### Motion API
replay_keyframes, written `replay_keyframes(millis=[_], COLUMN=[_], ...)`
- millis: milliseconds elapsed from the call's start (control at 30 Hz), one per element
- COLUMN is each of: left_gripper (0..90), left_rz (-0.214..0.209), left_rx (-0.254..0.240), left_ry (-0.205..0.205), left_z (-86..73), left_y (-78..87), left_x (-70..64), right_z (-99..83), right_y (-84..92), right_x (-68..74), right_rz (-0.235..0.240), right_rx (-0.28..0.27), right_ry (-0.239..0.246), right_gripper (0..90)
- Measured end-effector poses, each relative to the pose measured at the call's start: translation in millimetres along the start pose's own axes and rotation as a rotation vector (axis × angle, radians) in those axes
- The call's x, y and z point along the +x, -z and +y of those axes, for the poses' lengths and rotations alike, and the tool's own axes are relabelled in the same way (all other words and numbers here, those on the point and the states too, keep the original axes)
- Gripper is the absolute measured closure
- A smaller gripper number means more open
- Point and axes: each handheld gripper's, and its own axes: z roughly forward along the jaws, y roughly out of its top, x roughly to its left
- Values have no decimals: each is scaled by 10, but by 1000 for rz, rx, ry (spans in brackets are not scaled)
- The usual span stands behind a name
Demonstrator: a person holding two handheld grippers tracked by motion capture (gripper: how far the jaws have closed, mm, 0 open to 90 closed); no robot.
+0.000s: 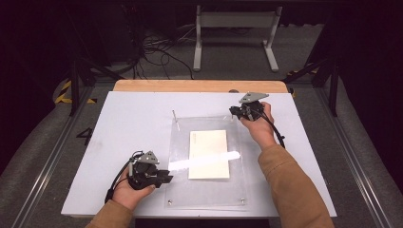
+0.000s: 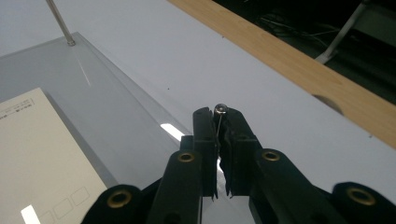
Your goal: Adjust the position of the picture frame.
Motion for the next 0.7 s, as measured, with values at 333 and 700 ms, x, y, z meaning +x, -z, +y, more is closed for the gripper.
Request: replay_keyframes(millis=[333, 700], left_gripper=[708, 702], left_rz=[-12, -9], left_rx=[-4, -14], left_ry=[-3, -14], left_z=[34, 23], left_y=[-24, 9], left_x=[0, 2], right_z=[-132, -215], right_y=[-68, -16], right_x=[-20, 80], right_rz=[23, 60], right_rx=[9, -20], right_ry=[-48, -69], right_gripper=[841, 846])
